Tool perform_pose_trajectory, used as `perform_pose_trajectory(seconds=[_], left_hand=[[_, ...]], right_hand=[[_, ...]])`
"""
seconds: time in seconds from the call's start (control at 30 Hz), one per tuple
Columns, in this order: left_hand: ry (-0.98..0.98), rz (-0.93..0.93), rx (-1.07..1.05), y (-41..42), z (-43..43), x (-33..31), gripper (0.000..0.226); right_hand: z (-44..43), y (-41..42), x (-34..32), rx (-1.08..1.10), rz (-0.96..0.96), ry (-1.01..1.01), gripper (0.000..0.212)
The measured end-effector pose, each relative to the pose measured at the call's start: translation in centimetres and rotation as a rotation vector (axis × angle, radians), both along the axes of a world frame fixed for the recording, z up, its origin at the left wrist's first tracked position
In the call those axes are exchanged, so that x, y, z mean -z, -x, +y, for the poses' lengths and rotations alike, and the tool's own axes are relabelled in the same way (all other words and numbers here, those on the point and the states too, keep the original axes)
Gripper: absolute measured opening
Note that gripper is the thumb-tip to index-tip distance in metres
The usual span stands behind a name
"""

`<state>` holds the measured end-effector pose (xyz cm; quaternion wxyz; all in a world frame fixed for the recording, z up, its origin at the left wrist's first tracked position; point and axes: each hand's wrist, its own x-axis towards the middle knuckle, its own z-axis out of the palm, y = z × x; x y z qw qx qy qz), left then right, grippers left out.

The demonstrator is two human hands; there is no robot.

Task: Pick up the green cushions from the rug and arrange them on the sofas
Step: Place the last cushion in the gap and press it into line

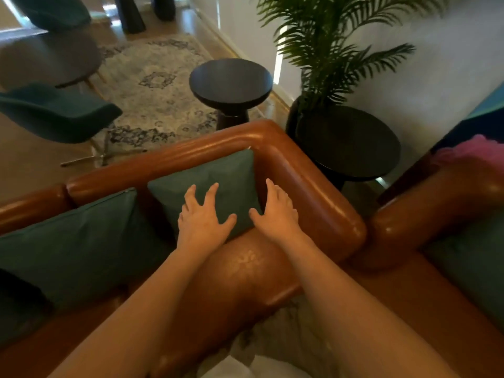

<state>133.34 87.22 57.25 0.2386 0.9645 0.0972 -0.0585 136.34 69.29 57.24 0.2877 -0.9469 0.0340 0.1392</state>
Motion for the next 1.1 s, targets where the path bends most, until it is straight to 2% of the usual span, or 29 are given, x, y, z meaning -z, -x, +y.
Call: perform_pose_trajectory(seconds=[0.2,0.43,0.63,0.87,1.1], left_hand=[[0.02,-0.032,0.239,1.9,-5.2,-2.4,0.09],[0.058,-0.103,0.524,4.0,-16.7,-5.4,0.09],[0.062,-0.107,0.683,5.9,-29.4,-5.7,0.094],[0.092,-0.082,0.839,11.2,-48.3,-4.3,0.095],[0.089,-0.104,0.978,16.5,-61.2,-4.3,0.092]], right_hand=[[-7.1,5.9,-3.5,0.201,-0.076,0.011,0.088],[-18.5,12.3,-5.8,0.454,-0.091,0.058,0.083],[-29.9,18.8,-5.8,0.632,-0.088,0.052,0.08],[-46.2,28.5,-4.3,0.767,-0.012,0.117,0.078],[-57.5,34.5,-3.7,0.878,0.037,0.1,0.078]])
